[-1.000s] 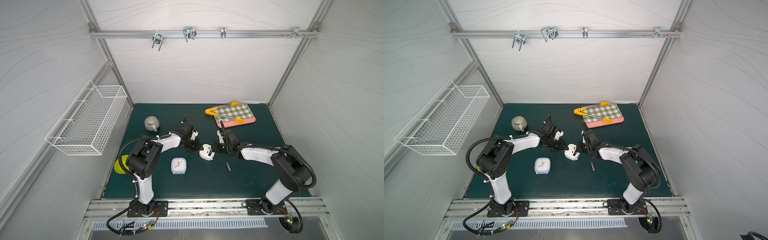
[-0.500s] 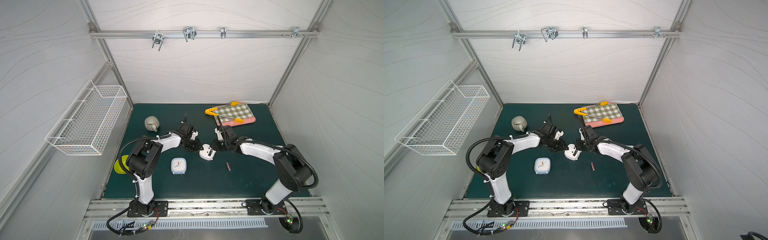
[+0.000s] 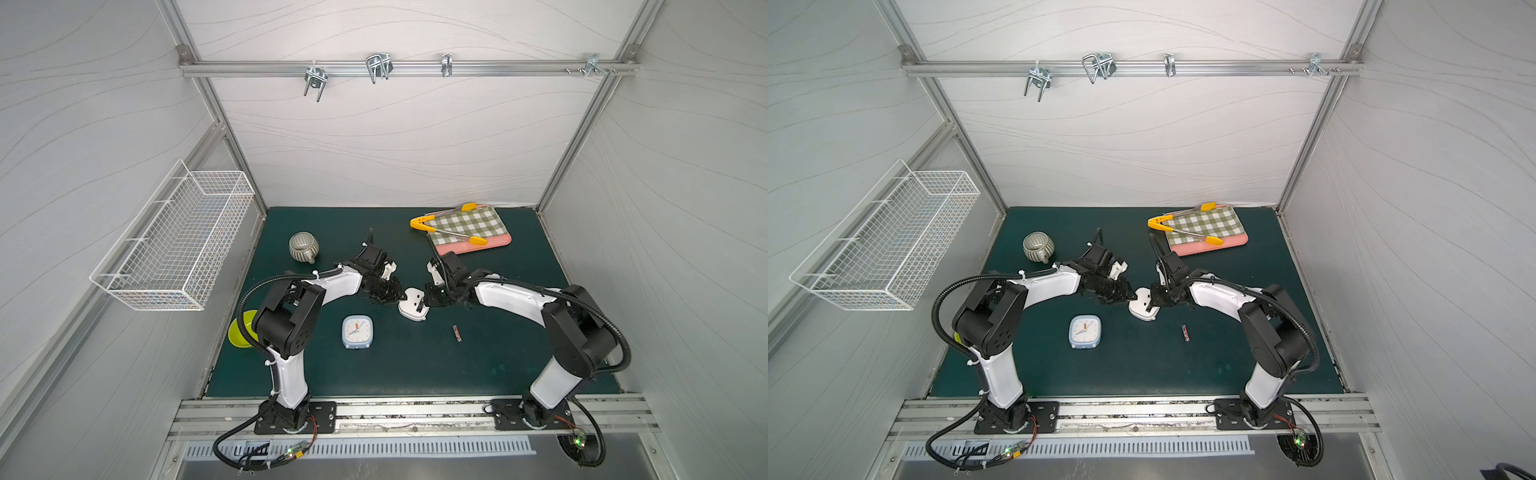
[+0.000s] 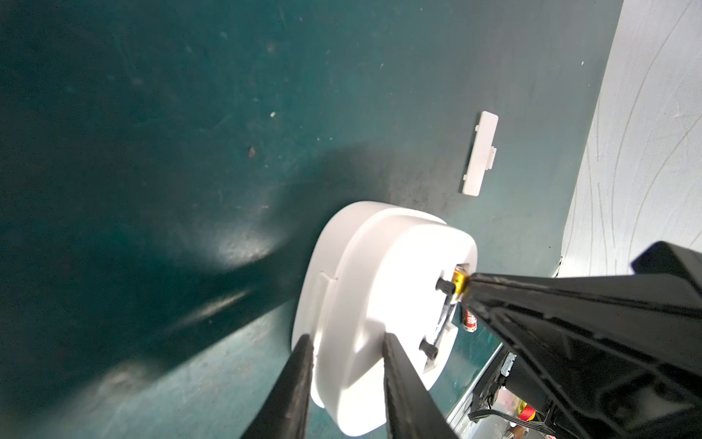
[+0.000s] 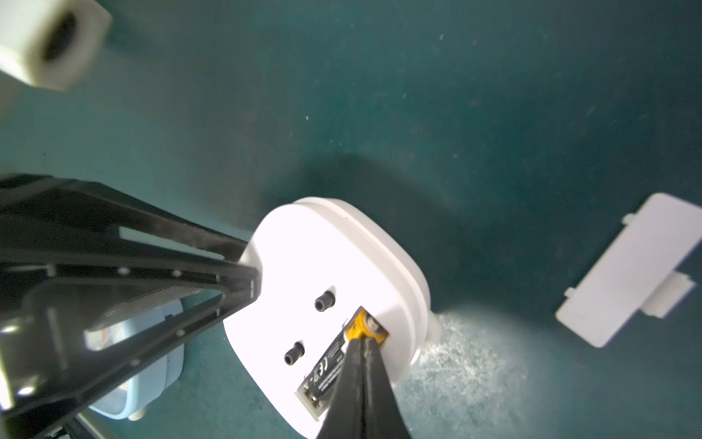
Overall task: Insert the battery into the alarm
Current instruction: Install the battery in the alarm.
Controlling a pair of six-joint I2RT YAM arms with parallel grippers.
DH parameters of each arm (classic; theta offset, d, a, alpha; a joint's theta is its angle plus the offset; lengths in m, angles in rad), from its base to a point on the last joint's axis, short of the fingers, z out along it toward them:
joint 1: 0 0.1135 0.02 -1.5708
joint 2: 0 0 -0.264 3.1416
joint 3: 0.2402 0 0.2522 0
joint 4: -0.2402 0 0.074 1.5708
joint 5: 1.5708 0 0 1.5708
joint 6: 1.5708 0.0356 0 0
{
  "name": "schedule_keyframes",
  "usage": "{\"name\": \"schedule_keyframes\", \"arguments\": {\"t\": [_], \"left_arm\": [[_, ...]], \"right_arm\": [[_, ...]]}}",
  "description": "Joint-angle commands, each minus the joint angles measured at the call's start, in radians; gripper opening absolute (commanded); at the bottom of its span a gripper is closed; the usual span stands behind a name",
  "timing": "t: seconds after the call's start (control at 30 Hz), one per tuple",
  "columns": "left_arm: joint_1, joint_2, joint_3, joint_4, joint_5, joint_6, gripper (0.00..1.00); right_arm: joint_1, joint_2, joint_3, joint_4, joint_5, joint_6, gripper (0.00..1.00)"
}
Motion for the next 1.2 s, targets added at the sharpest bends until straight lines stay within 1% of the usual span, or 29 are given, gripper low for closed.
{"name": "schedule_keyframes", "arguments": {"t": [0.0,0.13,0.27,0.5,0.63,0.73,0.8,0.87,0.97,1.07,1.17], "left_arm": [[0.000,0.063,-0.016,-0.093,-0.115,0.017,0.32],[0.000,0.059,-0.017,-0.094,-0.115,0.020,0.32],[0.000,0.059,-0.016,-0.094,-0.112,0.021,0.32],[0.000,0.059,-0.017,-0.093,-0.110,0.025,0.32],[0.000,0.060,-0.019,-0.091,-0.109,0.024,0.32],[0.000,0.060,-0.019,-0.090,-0.107,0.024,0.32],[0.000,0.059,-0.022,-0.090,-0.109,0.024,0.32],[0.000,0.058,-0.023,-0.090,-0.108,0.024,0.32],[0.000,0.056,-0.024,-0.088,-0.109,0.022,0.32],[0.000,0.054,-0.026,-0.088,-0.110,0.022,0.32],[0.000,0.053,-0.026,-0.088,-0.111,0.024,0.32]], "right_arm": [[0.006,0.037,0.021,-0.038,-0.002,-0.017,0.00],[0.006,0.050,0.024,-0.053,0.008,-0.016,0.00],[0.007,0.083,0.050,-0.119,0.020,-0.017,0.00],[0.022,0.197,0.130,-0.261,0.025,-0.029,0.01],[0.035,0.225,0.153,-0.283,-0.017,-0.030,0.01],[0.041,0.220,0.167,-0.290,-0.028,-0.025,0.01],[0.044,0.194,0.169,-0.287,-0.007,-0.028,0.02],[0.049,0.151,0.169,-0.267,0.011,-0.038,0.05],[0.051,0.105,0.186,-0.251,0.018,-0.050,0.06],[0.051,0.059,0.192,-0.234,0.063,-0.053,0.06],[0.049,0.057,0.210,-0.259,0.128,-0.063,0.06]]}}
